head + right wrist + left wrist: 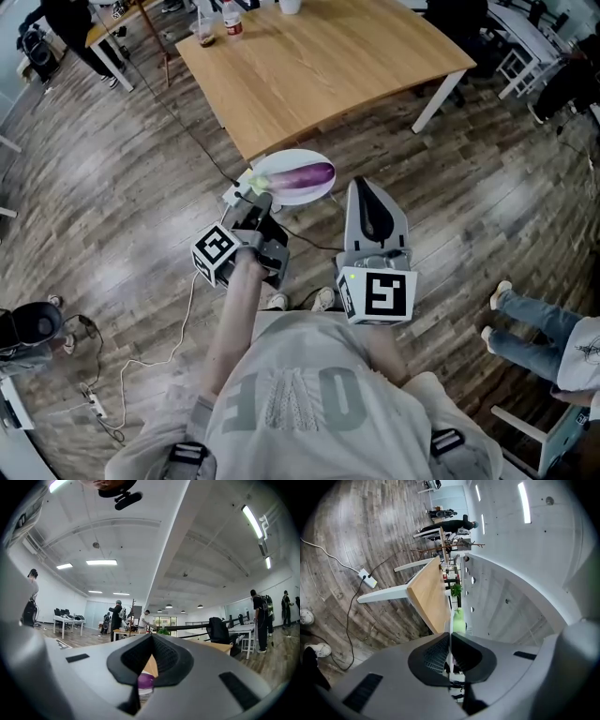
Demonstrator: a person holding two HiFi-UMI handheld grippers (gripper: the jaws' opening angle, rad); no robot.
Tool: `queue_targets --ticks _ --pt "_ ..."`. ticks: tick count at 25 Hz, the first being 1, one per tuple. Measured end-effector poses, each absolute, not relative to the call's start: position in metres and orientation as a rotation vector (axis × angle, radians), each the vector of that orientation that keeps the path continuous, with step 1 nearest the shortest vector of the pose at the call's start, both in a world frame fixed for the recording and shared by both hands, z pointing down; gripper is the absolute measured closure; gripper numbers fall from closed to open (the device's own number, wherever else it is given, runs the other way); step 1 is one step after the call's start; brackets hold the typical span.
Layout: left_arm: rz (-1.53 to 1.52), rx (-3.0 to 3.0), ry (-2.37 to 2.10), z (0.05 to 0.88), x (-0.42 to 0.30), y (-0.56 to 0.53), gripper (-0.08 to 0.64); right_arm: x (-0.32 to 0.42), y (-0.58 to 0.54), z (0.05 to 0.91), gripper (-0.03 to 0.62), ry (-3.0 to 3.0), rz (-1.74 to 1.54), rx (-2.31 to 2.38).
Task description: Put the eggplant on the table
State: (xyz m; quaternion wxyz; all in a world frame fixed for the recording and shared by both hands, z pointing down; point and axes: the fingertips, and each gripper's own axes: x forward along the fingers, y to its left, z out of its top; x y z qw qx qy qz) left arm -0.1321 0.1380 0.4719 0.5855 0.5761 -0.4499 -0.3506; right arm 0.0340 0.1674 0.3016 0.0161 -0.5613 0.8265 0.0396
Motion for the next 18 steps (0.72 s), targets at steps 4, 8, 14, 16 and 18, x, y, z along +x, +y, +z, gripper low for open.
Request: queue_targets --ticks 4,8,14,16,18 --pt "-0.838 1.355 -1.047 0.468 -0.122 0.132 0.540 0.044 0.164 0.304 0.575 2.569 0.114 -1.726" --pt "-0.882 1.373 -1.076 0.462 -0.104 0.120 0.540 0.057 0.158 0.306 0.575 2.574 0.092 -1.711" --pt "-0.879 1.374 -1.038 0.455 -0.059 0.093 0.540 0.079 0.135 0.299 0.575 2.558 0.091 -1.710" --pt "-0.869 1.368 -1.025 0.456 -0.053 0.084 0.540 0.080 0.127 0.297 0.575 2.551 0.096 -1.707" --pt "-0.853 1.361 -1.024 0.460 -0.048 0.073 0.540 0.082 0.116 0.297 0.575 2.550 0.101 -1.713"
